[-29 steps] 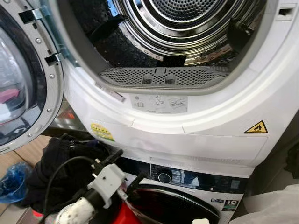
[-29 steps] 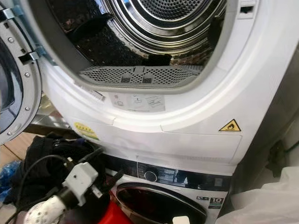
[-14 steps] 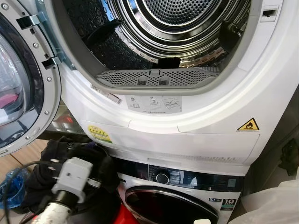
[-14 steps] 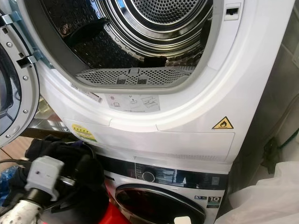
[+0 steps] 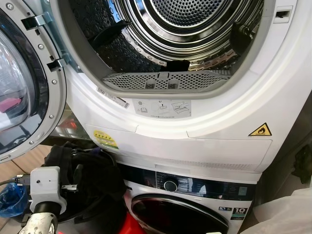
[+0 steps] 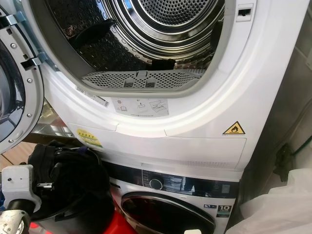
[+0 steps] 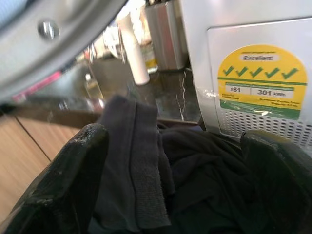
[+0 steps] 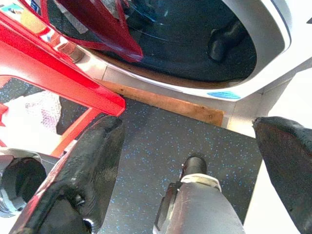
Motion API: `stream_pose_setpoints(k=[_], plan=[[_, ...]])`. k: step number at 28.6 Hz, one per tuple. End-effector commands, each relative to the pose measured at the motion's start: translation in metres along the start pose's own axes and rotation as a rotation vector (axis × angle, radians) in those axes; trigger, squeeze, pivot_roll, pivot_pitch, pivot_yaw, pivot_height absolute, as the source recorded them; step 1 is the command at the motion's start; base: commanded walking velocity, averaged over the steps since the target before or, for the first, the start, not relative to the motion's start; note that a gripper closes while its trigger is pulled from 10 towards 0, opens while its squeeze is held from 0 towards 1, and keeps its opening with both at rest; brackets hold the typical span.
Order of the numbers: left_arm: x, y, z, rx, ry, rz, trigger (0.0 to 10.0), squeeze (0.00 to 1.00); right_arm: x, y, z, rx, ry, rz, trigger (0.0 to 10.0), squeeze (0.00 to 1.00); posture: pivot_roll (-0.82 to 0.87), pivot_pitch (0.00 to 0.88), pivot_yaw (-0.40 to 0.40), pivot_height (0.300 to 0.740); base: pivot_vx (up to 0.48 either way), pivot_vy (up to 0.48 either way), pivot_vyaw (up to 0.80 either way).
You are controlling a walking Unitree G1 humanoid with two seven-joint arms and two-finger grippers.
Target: Clothes washing
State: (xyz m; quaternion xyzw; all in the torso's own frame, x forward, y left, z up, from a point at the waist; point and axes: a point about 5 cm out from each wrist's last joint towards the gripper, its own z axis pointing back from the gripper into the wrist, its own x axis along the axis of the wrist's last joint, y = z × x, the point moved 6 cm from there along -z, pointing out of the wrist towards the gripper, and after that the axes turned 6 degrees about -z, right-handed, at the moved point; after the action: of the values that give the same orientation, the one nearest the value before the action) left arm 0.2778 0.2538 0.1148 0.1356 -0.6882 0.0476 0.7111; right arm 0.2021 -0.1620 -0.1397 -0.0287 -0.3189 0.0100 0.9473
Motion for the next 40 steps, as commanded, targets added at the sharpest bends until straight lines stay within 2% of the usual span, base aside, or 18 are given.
stream_pose_setpoints(k=[1,3,4,9,10,16,19,21,25,31,33,36,38,40], plan=[[-0.01,0.014,-0.001,0.047,0.041,0.032,10.0,0.0,0.003,0.007,-0.001,0.013,-0.008,-0.007,10.0,0.0,-0.06,0.027,0.168,0.74,0.0,0.0,0.0],[-0.017,0.013,-0.002,0.025,0.058,0.027,10.0,0.0,0.003,0.006,-0.001,0.013,-0.005,-0.005,10.0,0.0,-0.06,0.027,0.164,0.74,0.0,0.0,0.0],[-0.023,0.014,-0.002,0.028,0.077,0.03,10.0,0.0,0.002,0.005,-0.001,0.013,-0.003,-0.003,10.0,0.0,-0.06,0.026,0.164,0.74,0.0,0.0,0.0],[-0.032,0.026,-0.004,0.077,0.099,0.045,10.0,0.0,0.003,0.006,-0.001,0.013,-0.008,-0.002,10.0,0.0,-0.06,0.025,0.162,0.74,0.0,0.0,0.0],[-0.033,0.027,-0.004,0.08,0.1,0.061,10.0,1.0,0.002,0.005,0.0,0.011,-0.003,-0.003,10.0,0.0,-0.05,0.024,0.157,0.74,0.0,0.0,0.0],[-0.03,0.033,-0.01,0.109,0.078,0.058,10.0,1.0,0.001,0.003,0.0,0.009,-0.004,-0.004,10.0,0.0,-0.05,0.023,0.155,0.74,0.0,0.0,0.0],[-0.031,0.033,-0.014,0.107,0.076,0.09,10.0,1.0,0.001,0.003,0.0,0.009,-0.003,-0.003,10.0,0.0,-0.05,0.02,0.15,0.74,0.0,0.0,0.0],[-0.03,0.031,-0.024,0.1,0.077,0.139,10.0,1.0,0.003,0.005,-0.001,0.013,-0.007,0.0,10.0,0.0,-0.04,0.02,0.147,0.74,0.0,0.0,0.0],[-0.028,0.03,-0.033,0.103,0.075,0.15,10.0,1.0,0.004,0.006,-0.001,0.018,-0.008,0.005,10.0,0.0,-0.04,0.016,0.148,0.74,0.0,0.0,0.0],[-0.028,0.042,-0.038,0.171,0.077,0.173,10.0,1.0,0.005,0.008,-0.001,0.022,-0.011,0.002,10.0,0.0,-0.04,0.013,0.151,0.74,0.0,0.0,0.0],[-0.037,0.054,-0.039,0.221,0.112,0.196,10.0,1.0,0.005,0.009,-0.001,0.022,-0.011,0.0,10.0,0.0,-0.04,0.01,0.15,0.74,0.0,0.0,0.0],[-0.04,0.056,-0.04,0.222,0.12,0.198,10.0,1.0,0.005,0.009,-0.001,0.025,-0.011,0.003,10.0,0.0,-0.03,0.009,0.151,0.74,0.0,0.0,0.0],[-0.045,0.051,-0.047,0.197,0.143,0.254,10.0,1.0,0.006,0.01,-0.001,0.028,-0.013,0.008,10.0,0.0,-0.03,0.008,0.152,0.74,0.0,0.0,0.0],[-0.046,0.05,-0.048,0.195,0.149,0.255,10.0,1.0,0.006,0.011,-0.001,0.028,-0.014,0.009,10.0,0.0,-0.03,0.008,0.152,0.74,0.0,0.0,0.0]])
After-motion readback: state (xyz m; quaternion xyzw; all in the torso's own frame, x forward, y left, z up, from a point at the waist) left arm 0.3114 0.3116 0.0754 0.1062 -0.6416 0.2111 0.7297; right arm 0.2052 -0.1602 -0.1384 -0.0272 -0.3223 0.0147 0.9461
